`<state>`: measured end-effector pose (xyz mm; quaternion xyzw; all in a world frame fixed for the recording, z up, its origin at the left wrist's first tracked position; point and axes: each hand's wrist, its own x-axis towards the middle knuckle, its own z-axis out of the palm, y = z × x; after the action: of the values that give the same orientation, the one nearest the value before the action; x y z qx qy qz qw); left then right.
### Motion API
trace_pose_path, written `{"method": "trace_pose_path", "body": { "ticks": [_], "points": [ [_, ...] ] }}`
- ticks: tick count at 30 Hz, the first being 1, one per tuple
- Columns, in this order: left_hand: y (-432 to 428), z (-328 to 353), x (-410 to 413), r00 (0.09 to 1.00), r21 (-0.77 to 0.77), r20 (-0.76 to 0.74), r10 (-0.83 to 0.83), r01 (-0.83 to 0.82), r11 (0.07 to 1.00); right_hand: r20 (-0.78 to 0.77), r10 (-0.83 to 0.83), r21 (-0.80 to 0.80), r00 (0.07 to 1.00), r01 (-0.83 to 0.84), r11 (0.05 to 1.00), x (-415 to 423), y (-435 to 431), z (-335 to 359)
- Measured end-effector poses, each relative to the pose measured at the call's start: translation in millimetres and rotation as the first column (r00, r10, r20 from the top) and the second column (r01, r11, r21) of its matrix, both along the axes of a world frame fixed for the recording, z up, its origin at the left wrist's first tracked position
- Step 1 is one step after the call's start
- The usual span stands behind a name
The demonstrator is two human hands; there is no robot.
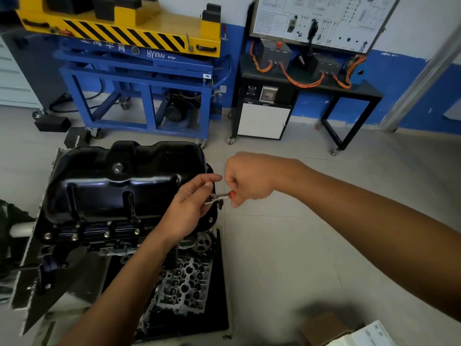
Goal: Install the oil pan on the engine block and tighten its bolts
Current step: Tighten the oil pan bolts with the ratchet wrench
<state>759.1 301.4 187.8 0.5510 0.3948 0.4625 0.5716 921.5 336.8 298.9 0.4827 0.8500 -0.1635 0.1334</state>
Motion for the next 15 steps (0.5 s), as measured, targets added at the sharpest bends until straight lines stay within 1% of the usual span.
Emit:
{"method": "trace_pose_path", "body": {
  "ticks": [1,2,3,4,5,6,10,13,15],
  "points": [
    [0.1,0.6,1.7,1.0,-0.019,-0.009,-0.017,0.017,1.0,0.029,0.023,0.122,0.999,-0.026,0.992,-1.6,2.2,-0.8],
    [0.0,1.6,3.2,0.999,-0.042,-0.009,-0.035,0.035,0.999,0.057,0.048,0.259,0.997,-0.062,0.964,-3.8,3.0,-3.5],
    [-0.6,3.0,4.5,0.999,-0.061,0.002,-0.049,0.049,0.997,0.075,0.072,0.388,0.995,-0.096,0.916,-6.5,2.5,-7.9],
    [-1.1,4.3,5.0,0.998,-0.073,0.022,-0.055,0.057,0.996,0.072,0.093,0.484,0.993,-0.116,0.868,-9.0,0.7,-13.2],
    [-2.1,5.8,4.5,0.998,-0.075,0.042,-0.053,0.056,0.996,0.05,0.113,0.533,0.992,-0.122,0.837,-10.7,-1.5,-18.8],
    [-3.0,7.2,3.5,0.998,-0.071,0.053,-0.043,0.047,0.996,0.019,0.128,0.547,0.992,-0.117,0.829,-11.1,-3.4,-23.2],
    [-5.8,7.7,-0.1,0.998,-0.054,0.062,0.025,-0.022,0.998,-0.082,0.128,0.485,0.988,-0.073,0.872,-2.6,-7.5,-24.7],
    [-3.8,5.5,-0.7,0.99,-0.017,0.067,0.127,-0.126,0.992,-0.095,0.099,0.451,0.991,-0.046,0.891,1.1,-12.3,-22.9],
    [-1.9,3.4,-0.6,0.984,0.011,0.075,0.16,-0.162,0.987,-0.099,0.07,0.422,0.993,-0.022,0.906,1.8,-15.6,-22.7]
  ]
}}
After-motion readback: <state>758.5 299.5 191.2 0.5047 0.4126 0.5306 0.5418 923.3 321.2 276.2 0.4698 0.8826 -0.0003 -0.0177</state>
